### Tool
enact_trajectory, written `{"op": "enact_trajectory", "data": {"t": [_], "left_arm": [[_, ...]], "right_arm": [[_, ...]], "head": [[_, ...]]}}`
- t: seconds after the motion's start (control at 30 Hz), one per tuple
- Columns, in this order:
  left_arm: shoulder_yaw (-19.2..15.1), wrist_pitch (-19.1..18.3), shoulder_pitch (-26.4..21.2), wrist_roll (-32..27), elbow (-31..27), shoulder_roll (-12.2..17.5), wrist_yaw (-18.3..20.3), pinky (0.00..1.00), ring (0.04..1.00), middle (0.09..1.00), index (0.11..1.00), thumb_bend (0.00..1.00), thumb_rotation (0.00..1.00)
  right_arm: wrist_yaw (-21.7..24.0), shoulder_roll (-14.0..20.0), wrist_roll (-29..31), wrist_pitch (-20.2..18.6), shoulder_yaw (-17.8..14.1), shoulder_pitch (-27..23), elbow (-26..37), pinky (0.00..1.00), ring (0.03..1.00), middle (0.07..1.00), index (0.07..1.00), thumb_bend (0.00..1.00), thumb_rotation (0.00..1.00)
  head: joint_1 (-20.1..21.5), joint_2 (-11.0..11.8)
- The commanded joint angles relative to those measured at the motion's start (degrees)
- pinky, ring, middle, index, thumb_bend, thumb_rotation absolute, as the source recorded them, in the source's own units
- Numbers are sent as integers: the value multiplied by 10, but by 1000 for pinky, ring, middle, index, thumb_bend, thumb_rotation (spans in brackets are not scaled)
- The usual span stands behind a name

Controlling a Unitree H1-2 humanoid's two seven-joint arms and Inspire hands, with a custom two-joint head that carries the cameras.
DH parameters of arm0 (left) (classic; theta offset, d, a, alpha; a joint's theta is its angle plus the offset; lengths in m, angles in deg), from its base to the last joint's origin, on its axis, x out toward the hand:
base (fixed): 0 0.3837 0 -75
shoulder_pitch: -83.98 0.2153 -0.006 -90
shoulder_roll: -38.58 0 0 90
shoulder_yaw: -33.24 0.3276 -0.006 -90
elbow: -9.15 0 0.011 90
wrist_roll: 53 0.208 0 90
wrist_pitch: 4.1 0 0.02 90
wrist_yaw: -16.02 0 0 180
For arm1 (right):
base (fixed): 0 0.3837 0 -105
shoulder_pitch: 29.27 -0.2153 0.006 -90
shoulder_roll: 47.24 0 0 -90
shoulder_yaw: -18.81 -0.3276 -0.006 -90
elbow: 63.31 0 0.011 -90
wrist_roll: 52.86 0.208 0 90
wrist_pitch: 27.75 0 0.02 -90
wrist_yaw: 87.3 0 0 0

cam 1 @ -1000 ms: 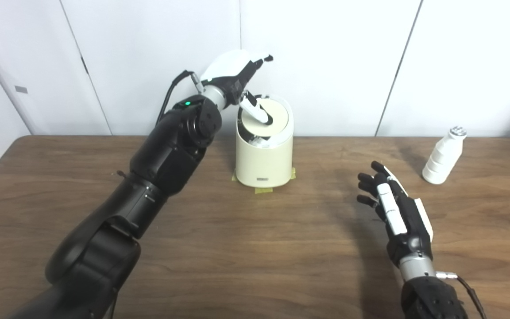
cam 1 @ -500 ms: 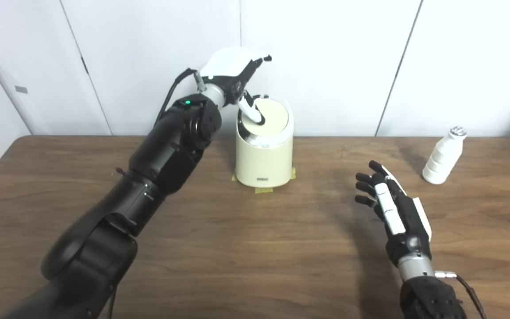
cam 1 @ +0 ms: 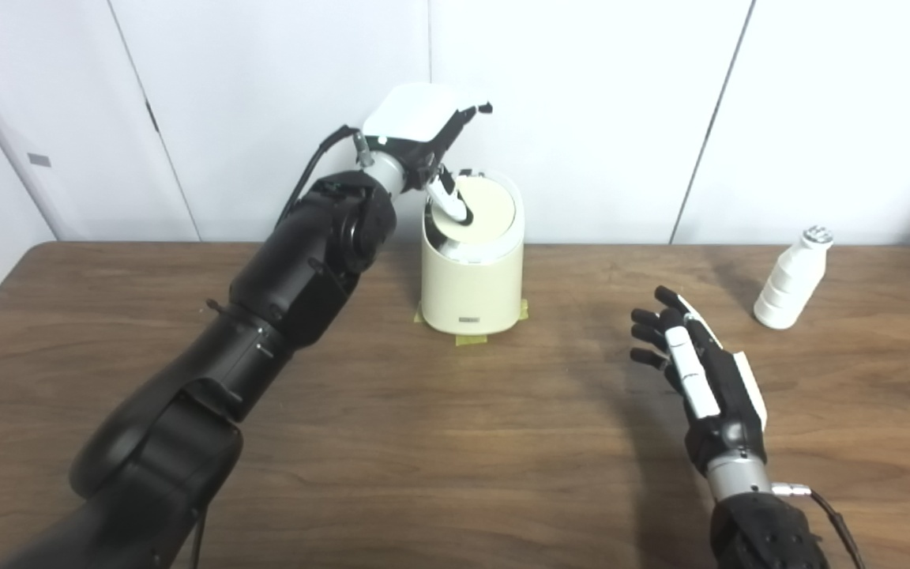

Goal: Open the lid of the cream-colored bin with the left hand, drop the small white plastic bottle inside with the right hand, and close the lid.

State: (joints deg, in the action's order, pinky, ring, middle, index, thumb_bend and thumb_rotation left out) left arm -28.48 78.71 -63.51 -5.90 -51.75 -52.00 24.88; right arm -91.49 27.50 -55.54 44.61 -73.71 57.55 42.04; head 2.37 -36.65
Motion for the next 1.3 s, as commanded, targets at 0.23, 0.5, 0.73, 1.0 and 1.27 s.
{"op": "enact_trajectory", "data": {"t": [0.23,0.5,0.73,1.0,1.27], "left_arm": [[10,-12,-36,19,-3,4,28,866,936,929,956,972,99],[28,2,-35,39,16,4,21,966,955,937,946,990,71],[44,9,-32,56,21,6,15,980,938,919,937,985,38],[36,1,-29,50,-1,11,32,966,937,917,937,971,34],[-31,-46,-17,-1,-102,28,100,792,896,907,909,933,28]], "right_arm": [[-1,-2,-7,6,1,-18,25,710,791,770,863,397,819],[0,-5,-6,1,0,-17,31,713,795,771,869,391,823],[1,-9,8,1,-7,-17,34,747,815,776,877,395,799],[-3,-9,12,1,-10,-17,35,757,824,776,873,410,783],[-4,-6,4,0,-10,-18,36,732,812,788,872,412,804]], "head": [[5,-1],[10,-1],[12,-2],[14,-3],[16,-4]]}}
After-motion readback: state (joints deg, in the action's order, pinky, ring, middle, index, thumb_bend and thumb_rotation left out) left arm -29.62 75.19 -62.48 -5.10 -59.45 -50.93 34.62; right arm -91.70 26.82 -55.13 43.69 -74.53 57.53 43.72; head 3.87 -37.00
